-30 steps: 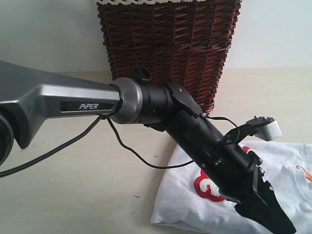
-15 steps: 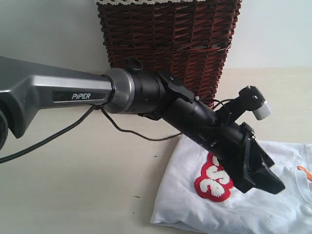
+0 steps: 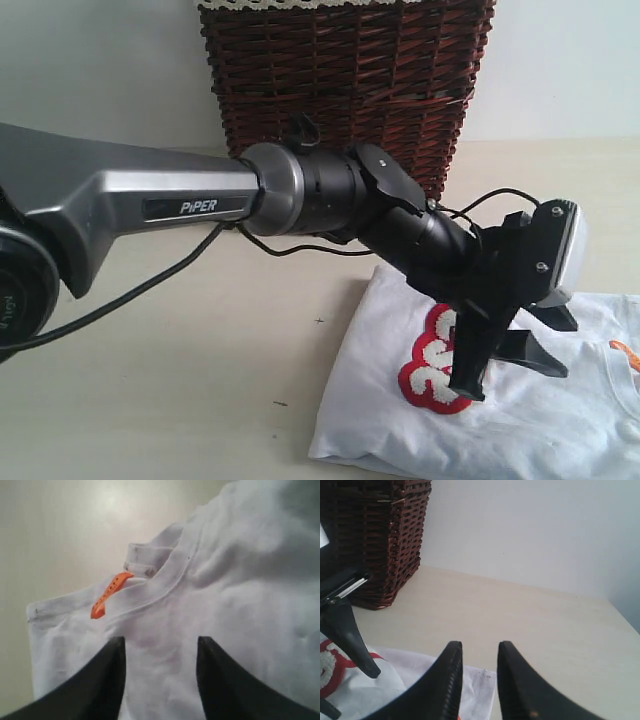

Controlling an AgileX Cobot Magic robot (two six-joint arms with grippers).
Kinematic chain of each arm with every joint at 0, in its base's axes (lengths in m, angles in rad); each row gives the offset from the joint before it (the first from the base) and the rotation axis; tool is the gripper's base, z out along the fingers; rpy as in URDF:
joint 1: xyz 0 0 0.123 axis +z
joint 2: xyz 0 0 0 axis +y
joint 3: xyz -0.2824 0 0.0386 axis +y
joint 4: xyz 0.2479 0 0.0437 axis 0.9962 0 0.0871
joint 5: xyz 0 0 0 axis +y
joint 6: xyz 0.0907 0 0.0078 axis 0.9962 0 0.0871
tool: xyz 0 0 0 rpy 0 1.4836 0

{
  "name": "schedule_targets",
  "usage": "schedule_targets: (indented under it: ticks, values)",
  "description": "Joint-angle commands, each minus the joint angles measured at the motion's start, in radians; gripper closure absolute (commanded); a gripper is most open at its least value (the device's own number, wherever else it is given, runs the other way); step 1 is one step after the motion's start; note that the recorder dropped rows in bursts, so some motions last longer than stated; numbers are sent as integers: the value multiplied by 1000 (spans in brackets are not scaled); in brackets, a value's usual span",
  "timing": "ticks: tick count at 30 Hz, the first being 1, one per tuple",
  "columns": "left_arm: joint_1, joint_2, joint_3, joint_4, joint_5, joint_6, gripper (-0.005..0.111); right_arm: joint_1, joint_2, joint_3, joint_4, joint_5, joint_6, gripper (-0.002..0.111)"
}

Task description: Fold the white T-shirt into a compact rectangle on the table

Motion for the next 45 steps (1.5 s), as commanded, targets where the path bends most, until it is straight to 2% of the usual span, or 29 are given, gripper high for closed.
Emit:
schedule_targets:
  ticks: [1, 5, 7, 10, 13, 15, 18, 21, 25, 28, 31, 35, 37, 38, 40, 45]
  values:
    - [-32, 33, -46, -14, -79, -83, 65, -5, 0, 2, 2, -9, 0, 83]
    - [-41, 38, -55, -14, -135, -211, 65, -5, 0, 2, 2, -9, 0, 83]
    - [-41, 12, -55, -14, -120, -364, 65, -5, 0, 2, 2, -9, 0, 83]
    - [-16, -46, -55, -6, -91, -547, 65, -5, 0, 2, 2, -9, 0, 83]
    - [17, -136, -55, 16, -117, -709, 65, -5, 0, 2, 2, -9, 0, 83]
    - [42, -206, -55, 60, -188, -852, 70, -5, 0, 2, 2, -9, 0, 83]
    - [76, -311, -28, 145, -304, -1083, 89, -5, 0, 2, 2, -9, 0, 83]
    - [94, -405, 29, 301, -315, -1240, 104, -5, 0, 2, 2, -9, 0, 83]
    - [117, -511, 199, 429, -348, -1298, 107, -5, 0, 2, 2, -9, 0, 83]
    - [146, -573, 385, 459, -535, -1298, 107, -5, 0, 2, 2, -9, 0, 83]
    - [176, -618, 600, 452, -936, -1302, 107, -5, 0, 2, 2, -9, 0, 83]
    - [183, -661, 841, 330, -1554, -1357, 107, -5, 0, 2, 2, -9, 0, 83]
    - [205, -685, 938, 329, -1738, -1387, 107, -5, 0, 2, 2, -9, 0, 83]
    - [224, -710, 988, 343, -1779, -1381, 107, -5, 0, 2, 2, -9, 0, 83]
    - [276, -789, 1081, 385, -1749, -1379, 107, -5, 0, 2, 2, -9, 0, 83]
    - [411, -1052, 1258, 608, -1453, -1404, 107, -5, 0, 2, 2, -9, 0, 83]
